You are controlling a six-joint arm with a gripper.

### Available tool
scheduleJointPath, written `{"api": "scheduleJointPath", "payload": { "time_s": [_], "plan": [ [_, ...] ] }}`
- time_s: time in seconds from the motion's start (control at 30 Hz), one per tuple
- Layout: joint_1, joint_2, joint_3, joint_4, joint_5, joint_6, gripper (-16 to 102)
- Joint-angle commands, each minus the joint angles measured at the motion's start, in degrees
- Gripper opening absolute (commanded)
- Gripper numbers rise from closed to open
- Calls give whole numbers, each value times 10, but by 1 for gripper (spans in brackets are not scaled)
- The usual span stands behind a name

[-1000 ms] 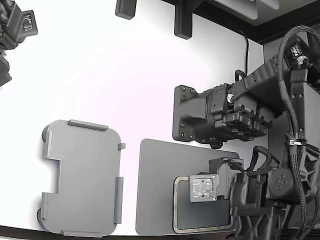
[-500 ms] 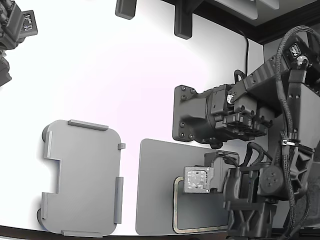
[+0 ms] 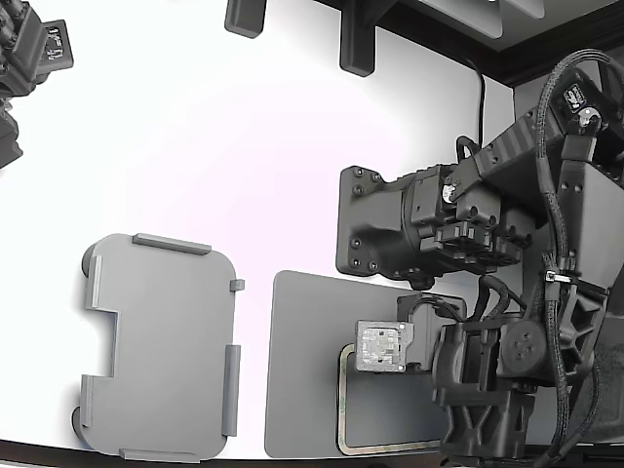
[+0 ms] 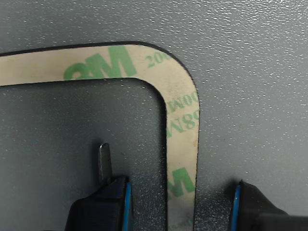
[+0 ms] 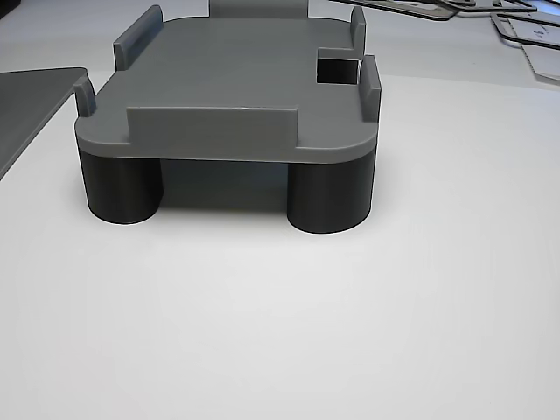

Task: Move top rectangular frame to the holder.

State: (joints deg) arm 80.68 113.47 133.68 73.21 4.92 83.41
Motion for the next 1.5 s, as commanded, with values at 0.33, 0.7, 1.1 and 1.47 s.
{"api": "scheduleJointPath", "payload": {
  "time_s": [0.33, 0.7, 1.1, 1.47],
  "plan": [
    [-5, 36, 10, 3, 8, -3, 37],
    [-14, 27, -58, 69, 14, 1, -10],
    [-200, -76, -408, 216, 98, 232, -10],
    [-380, -231, -540, 217, 138, 456, -10]
  ]
}}
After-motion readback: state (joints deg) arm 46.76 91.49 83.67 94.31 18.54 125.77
